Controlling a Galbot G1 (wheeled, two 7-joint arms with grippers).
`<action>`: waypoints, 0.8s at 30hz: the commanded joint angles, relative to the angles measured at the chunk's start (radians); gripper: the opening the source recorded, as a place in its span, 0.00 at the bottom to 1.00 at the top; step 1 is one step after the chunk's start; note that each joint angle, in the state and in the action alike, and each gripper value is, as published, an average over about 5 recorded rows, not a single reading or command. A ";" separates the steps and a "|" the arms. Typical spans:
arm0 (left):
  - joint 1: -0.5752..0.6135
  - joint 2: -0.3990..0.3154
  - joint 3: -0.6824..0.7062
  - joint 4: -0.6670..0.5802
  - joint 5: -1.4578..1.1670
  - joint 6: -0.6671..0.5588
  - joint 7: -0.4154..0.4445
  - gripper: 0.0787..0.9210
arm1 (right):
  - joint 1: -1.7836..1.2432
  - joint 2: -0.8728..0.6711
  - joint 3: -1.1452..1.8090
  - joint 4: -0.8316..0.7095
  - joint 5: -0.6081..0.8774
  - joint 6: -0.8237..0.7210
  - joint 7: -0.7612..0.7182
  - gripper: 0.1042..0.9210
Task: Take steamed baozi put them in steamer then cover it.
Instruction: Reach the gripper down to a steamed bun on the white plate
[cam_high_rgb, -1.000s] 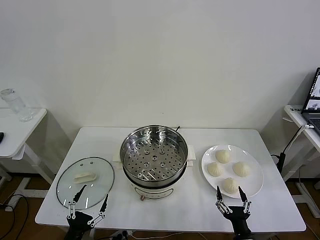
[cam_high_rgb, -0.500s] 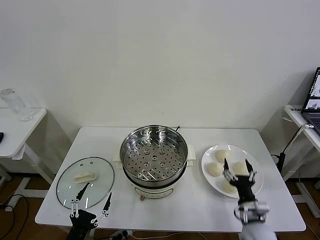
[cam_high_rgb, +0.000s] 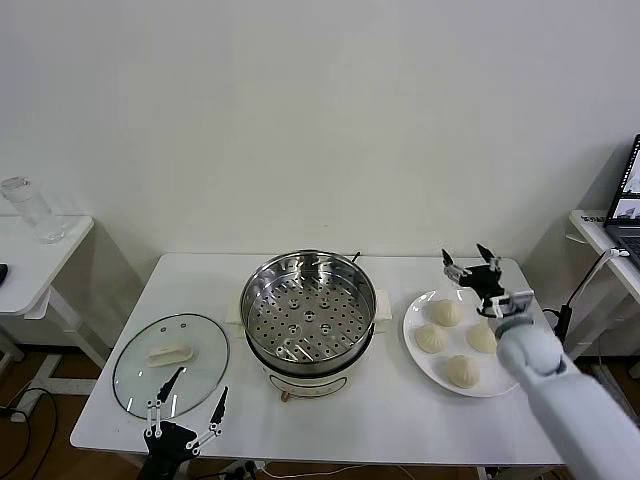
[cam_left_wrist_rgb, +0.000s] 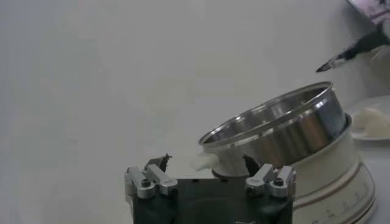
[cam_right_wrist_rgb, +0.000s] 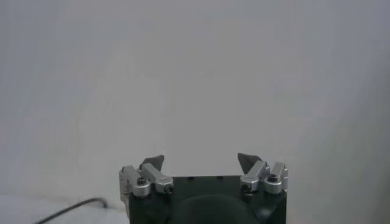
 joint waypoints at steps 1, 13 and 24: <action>0.001 -0.002 0.002 -0.004 0.006 -0.002 0.000 0.88 | 0.429 -0.095 -0.348 -0.299 -0.214 -0.010 -0.662 0.88; 0.022 -0.024 -0.026 -0.014 0.010 -0.005 0.001 0.88 | 0.642 0.059 -0.518 -0.488 -0.677 0.082 -0.971 0.88; 0.026 -0.040 -0.035 -0.010 0.010 -0.006 -0.006 0.88 | 0.655 0.191 -0.503 -0.615 -0.914 0.141 -1.010 0.88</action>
